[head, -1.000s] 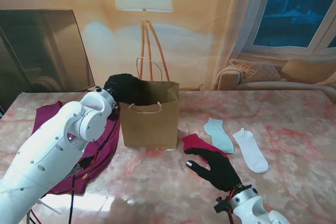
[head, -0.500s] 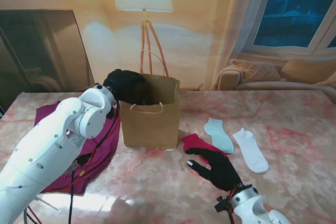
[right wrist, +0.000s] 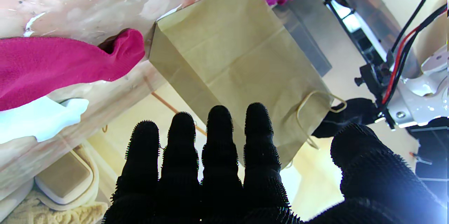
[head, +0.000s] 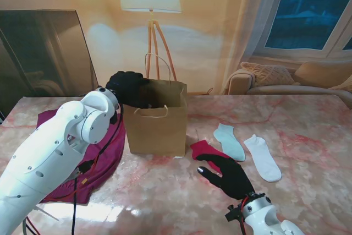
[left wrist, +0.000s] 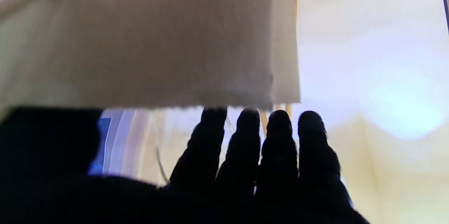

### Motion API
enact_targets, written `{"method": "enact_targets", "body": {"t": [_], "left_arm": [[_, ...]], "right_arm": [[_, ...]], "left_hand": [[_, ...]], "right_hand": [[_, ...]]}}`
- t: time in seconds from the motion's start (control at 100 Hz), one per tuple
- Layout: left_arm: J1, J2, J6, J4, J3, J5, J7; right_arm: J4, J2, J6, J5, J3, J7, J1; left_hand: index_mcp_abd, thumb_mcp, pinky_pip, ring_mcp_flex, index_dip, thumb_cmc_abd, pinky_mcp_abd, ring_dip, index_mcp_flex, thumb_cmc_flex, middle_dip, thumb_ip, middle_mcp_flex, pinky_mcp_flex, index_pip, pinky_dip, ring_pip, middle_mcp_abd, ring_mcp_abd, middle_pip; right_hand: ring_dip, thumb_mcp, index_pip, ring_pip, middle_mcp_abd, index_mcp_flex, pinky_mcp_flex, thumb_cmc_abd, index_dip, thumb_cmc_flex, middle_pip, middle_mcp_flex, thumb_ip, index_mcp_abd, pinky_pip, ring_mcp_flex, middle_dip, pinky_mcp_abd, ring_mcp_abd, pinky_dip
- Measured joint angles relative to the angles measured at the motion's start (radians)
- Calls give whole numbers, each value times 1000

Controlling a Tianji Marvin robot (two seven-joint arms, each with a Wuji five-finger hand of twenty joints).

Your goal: Fold the socks and the shorts into the kraft paper bag

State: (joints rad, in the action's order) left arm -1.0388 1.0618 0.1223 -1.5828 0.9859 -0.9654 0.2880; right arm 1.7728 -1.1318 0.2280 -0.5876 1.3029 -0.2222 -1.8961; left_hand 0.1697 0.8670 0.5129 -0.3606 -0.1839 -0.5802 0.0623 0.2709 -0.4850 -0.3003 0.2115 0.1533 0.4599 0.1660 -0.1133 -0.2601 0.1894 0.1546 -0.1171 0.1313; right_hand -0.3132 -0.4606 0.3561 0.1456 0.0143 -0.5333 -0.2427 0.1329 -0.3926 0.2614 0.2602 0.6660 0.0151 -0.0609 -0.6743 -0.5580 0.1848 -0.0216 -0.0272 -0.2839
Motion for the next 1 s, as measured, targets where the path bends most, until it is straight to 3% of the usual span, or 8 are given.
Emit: {"method": "enact_targets", "body": {"t": [0.08, 0.16, 0.25, 0.32, 0.51, 0.73, 0.91, 1.0], "left_arm": [[-20, 2, 0, -13, 19, -1, -46], [-42, 3, -4, -43, 44, 4, -41], [-67, 4, -21, -81, 68, -12, -43], [-86, 3, -23, -115, 82, -44, -42], [-174, 7, -29, -224, 173, -49, -49], [-351, 18, -83, -350, 308, 20, -193], [-499, 30, -135, -424, 402, 8, -317], [-568, 36, -162, -453, 436, 73, -367]], "right_arm": [[0, 0, 0, 0, 0, 0, 0], [0, 0, 0, 1, 0, 0, 0], [0, -1, 0, 0, 1, -2, -1], [0, -1, 0, -4, 1, -8, -2], [1, -2, -2, -5, 11, -9, -6], [13, -2, -13, -23, 24, -10, -11], [38, -2, -17, -38, 37, -8, -26], [49, -2, -18, -46, 41, -8, -35]], "left_hand": [[-31, -74, 24, -28, -17, 66, -4, 5, -29, -61, 9, 0, 26, 9, -14, -17, 0, -21, 14, 2], [-55, -137, 34, -35, -28, 102, -8, 11, -46, -108, 18, 0, 39, 14, -36, -20, 1, -27, 21, 11], [-76, -174, 44, -49, -37, 124, -14, 15, -49, -121, 20, 0, 59, 21, -40, -20, 2, -41, 27, 16], [-88, -243, 50, -73, -39, 187, -15, 20, -50, -157, 29, 0, 79, 23, -50, -21, 2, -55, 35, 16], [-96, -394, 53, -86, -41, 273, -25, 23, -50, -183, 36, 1, 89, 24, -52, -21, 1, -56, 37, 16], [-94, -473, 53, -86, -42, 294, -25, 24, -50, -206, 36, -6, 89, 22, -52, -21, 0, -56, 38, 12], [-88, -498, 44, -86, -42, 310, -25, 24, -51, -208, 36, -6, 89, 22, -52, -21, -2, -56, 38, 10], [-87, -509, 42, -86, -42, 313, -25, 24, -61, -233, 36, -6, 89, 22, -60, -21, -9, -56, 38, 10]], "right_hand": [[0, 0, 0, 0, 0, -2, 0, 0, 0, 0, 0, 0, 0, 0, 0, 0, 0, 0, 0, 0], [0, 0, 0, 0, 0, -2, 0, 0, 0, 0, 0, 0, 0, 0, 0, 0, 0, 0, 0, 0], [0, 0, 0, 0, 0, -2, 0, 0, 0, 0, 0, 0, 0, 0, 0, 0, 0, 0, 0, 0], [0, 0, 0, 0, 0, -2, 0, 0, 0, 0, 0, 0, 0, 0, 0, 0, 0, 0, 0, 0], [0, 0, 0, 0, 0, -2, -1, 0, -2, 0, 0, 0, 0, 0, 0, 0, 0, 0, 0, 0], [0, 0, 0, 0, 0, -2, -1, 0, -6, 0, 0, 0, 0, 0, 0, 0, 0, 0, 0, 0], [0, 0, 0, 0, 0, -2, -1, 0, -6, 0, 0, 0, 0, 0, 0, 0, 0, 0, 0, 0], [0, 0, 0, 0, 0, -2, -1, 0, -6, 0, 0, 1, 0, 0, 0, 0, 0, 0, 0, 0]]}}
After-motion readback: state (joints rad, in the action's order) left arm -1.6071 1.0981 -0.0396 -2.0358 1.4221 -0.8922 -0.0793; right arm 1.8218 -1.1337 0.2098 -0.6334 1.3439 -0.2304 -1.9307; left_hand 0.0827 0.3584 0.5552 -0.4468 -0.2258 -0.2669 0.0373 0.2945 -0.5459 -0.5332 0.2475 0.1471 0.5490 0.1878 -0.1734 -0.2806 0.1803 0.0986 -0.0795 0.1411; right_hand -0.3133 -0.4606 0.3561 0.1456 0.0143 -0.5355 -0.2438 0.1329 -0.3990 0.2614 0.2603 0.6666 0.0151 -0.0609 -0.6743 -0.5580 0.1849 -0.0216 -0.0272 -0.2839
